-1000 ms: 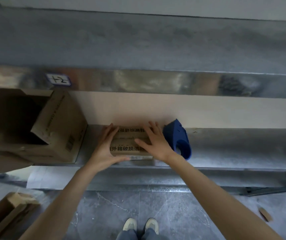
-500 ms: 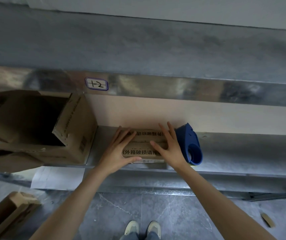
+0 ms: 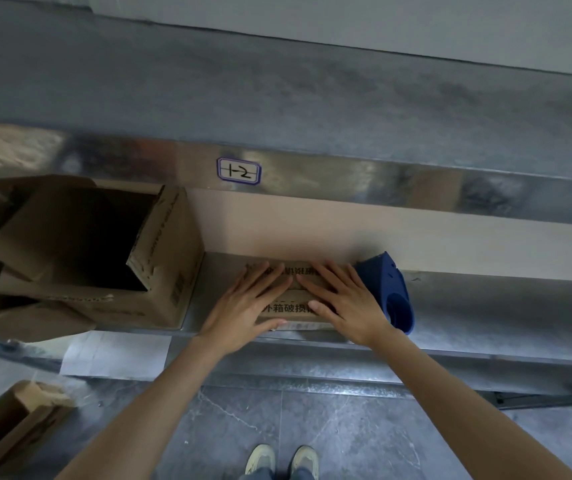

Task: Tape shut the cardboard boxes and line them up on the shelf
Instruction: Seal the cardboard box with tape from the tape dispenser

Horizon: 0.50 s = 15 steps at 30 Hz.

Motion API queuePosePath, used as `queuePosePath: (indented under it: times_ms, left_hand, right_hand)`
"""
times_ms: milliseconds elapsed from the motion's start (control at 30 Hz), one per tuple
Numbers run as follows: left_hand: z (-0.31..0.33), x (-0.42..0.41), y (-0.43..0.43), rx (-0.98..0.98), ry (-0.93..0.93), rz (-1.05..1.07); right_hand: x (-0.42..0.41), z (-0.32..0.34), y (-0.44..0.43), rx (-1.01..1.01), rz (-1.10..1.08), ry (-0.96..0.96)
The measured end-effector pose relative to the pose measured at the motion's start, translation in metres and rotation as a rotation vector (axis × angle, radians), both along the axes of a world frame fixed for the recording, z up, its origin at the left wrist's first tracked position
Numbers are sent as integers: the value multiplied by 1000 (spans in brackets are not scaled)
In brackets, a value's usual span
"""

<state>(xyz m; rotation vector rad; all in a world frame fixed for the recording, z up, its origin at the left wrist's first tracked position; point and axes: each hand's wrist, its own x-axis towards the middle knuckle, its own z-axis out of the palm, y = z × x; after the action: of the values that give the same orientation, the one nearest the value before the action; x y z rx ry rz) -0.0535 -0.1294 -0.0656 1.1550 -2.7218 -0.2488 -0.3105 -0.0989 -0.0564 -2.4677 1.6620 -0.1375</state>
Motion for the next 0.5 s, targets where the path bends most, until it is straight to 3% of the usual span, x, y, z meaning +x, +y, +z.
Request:
queuePosePath:
  times_ms: [133, 233, 333, 500]
  left_hand:
    - [-1, 0, -1, 7, 61, -6]
    - [-4, -3, 4, 59, 186, 101]
    - [-4, -14, 12, 223, 440, 307]
    - [-7, -15, 13, 441, 677, 393]
  right_hand:
    - [-1, -3, 1, -29, -5, -51]
    - [6, -7, 3, -25, -174, -330]
    - [15, -6, 4, -7, -364, -615]
    - [16, -1, 6, 97, -548, -864]
